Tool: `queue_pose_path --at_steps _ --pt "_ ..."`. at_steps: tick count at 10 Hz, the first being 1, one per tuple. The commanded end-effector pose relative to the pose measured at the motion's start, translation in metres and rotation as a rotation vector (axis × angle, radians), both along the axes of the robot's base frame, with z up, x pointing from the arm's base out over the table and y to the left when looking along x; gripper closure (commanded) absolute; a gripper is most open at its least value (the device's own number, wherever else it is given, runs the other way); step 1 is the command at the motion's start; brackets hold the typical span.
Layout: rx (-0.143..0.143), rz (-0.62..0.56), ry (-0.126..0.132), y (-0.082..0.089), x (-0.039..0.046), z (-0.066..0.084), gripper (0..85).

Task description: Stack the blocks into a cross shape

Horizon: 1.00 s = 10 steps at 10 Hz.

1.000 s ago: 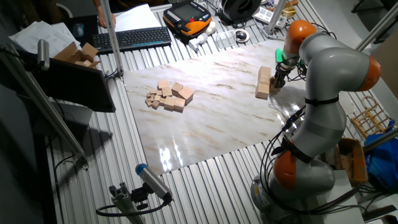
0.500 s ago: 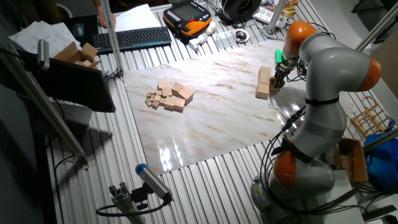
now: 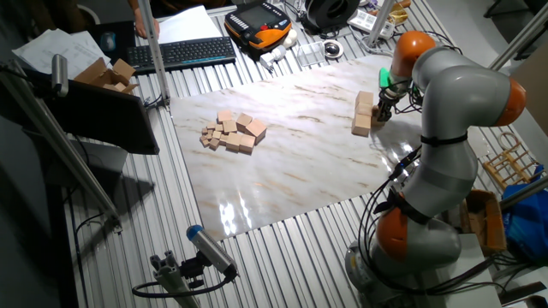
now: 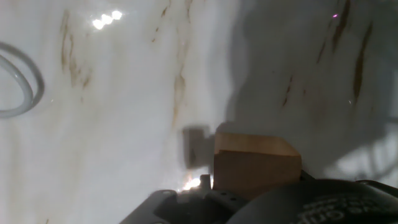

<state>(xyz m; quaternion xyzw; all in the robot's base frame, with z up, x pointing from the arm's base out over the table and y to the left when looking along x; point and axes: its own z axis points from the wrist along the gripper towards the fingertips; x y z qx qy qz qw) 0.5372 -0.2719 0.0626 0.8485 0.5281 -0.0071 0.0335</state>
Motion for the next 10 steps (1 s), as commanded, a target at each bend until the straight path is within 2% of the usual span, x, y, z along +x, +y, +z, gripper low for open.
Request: queue_pose_path --at_steps 1,3,4,7,8,10 --pt "0.000 0.000 0.001 0.0000 -0.0001 -0.0001 51.0" --pt "-0.003 0.000 0.001 0.0000 0.0000 0.0000 51.0" --pt "-0.003 0.000 0.003 0.0000 -0.0001 0.0000 34.0" --pt "-0.005 0.001 0.004 0.0004 0.0001 0.0002 34.0" --pt "-0.006 -0.002 0.003 0.0004 0.0001 0.0002 17.0" --pt "-0.006 -0.002 0.001 0.0005 0.0001 0.0002 17.0"
